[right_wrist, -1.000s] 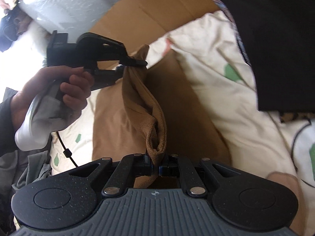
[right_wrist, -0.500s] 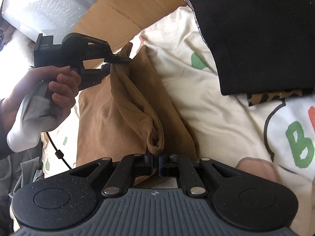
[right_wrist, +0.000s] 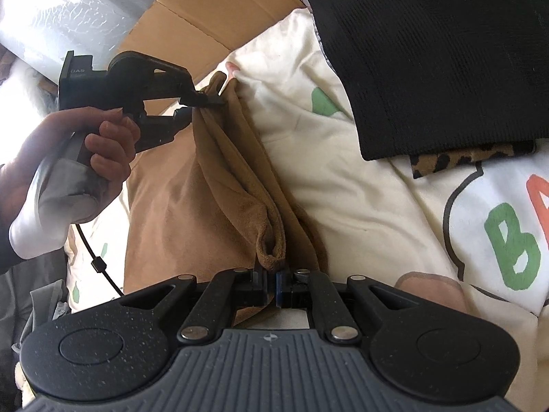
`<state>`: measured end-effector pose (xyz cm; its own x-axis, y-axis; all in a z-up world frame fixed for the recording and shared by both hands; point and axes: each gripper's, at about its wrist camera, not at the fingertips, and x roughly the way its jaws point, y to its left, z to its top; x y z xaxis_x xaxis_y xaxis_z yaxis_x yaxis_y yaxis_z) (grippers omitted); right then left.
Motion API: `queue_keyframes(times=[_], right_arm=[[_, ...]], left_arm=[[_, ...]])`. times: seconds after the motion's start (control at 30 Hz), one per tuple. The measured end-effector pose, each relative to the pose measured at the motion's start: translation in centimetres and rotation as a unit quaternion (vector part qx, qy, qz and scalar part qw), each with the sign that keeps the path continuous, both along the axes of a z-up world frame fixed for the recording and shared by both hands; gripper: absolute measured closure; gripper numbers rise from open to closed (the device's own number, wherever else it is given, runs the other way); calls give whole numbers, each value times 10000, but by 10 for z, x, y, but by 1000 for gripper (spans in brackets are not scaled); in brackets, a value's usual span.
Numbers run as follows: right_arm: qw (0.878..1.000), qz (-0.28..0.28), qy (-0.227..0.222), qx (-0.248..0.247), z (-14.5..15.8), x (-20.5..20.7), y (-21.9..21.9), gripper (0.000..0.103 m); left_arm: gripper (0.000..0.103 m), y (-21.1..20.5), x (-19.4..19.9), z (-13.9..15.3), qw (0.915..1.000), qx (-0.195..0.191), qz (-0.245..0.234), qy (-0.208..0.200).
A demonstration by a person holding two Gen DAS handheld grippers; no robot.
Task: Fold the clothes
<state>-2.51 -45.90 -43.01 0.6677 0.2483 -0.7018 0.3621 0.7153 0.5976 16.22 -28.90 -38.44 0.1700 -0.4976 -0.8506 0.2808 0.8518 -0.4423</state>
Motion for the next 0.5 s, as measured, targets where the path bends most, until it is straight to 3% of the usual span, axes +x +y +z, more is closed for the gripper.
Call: queue_keyframes(times=[0.1,0.17,0.27,0.5], right_arm=[[10000,-22,44,15,-3,0,0,101],[10000,-21,51,13,-3,-1,0,101],[10000,-9,56,17,-4,-2,-1,101],[9998,-75,83,155,-6,-4,-4,101]], left_arm=[[89,-3,5,-1,10000,-3,-43,55],[83,-1,9,5,9998,-180,-20,-10],[81,4,15,19,9988,-449,-21,-218],[77,10,23,32,9968,-277,-480,-578]])
